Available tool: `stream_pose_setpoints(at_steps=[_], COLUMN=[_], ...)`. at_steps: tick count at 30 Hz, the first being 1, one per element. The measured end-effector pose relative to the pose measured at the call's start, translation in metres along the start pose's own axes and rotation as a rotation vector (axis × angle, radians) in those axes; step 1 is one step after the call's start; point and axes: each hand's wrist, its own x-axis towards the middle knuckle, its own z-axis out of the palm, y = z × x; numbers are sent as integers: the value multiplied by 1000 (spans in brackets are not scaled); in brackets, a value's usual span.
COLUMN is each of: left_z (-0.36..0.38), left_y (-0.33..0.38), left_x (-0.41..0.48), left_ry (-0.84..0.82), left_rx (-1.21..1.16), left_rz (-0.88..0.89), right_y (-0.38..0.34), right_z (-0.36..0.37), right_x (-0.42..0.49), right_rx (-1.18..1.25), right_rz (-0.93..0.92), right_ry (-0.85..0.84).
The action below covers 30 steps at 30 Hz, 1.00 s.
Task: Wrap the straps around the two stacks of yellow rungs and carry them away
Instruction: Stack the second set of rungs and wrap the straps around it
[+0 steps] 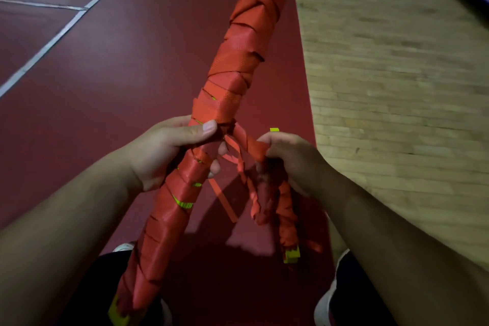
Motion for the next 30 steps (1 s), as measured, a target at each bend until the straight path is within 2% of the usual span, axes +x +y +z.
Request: stream_pose_setpoints(at_steps=[2,5,10,11,13,14,15,18,23,25,28,30], left_z=[-2,-3,-3,-2,2,4,5,5,2,1,1,1], left_y=[0,0,7,9,12,12,12,11,8,8,9,10], left_x=[2,3,-1,-2,-2,-1,-2,-2,-4,-5,-5,-5], left_ry=[46,61,-65,-92,-114,-118,-119,-120,-99,-88,-105,-87], left_rx=[-7,-31,-193,-201,-178,-155,-135,-73,-37,-40,-23,-41], left_rz=[8,22,71,80,98,104,104,87,50,41,53,62], right_y=[-5,-4,0,2,4,5,5,6,7,4,-5,-8], right_z=[-1,1,-9,-8,0,4,10,20,20,21,26,26], right_x=[-2,-2,-2,-2,-3,-5,-8,-11,-9,-11,-15,-15], right_rx=[76,-60,-22,-140,-498,-595,-633,-597,-583,-536,-136,-22], right_rz=[85,48,48,-24,-328,-487,-570,-575,-651,-559,-319,-241], right_ry=[-55,-1,27,109,394,478,483,388,346,321,103,6])
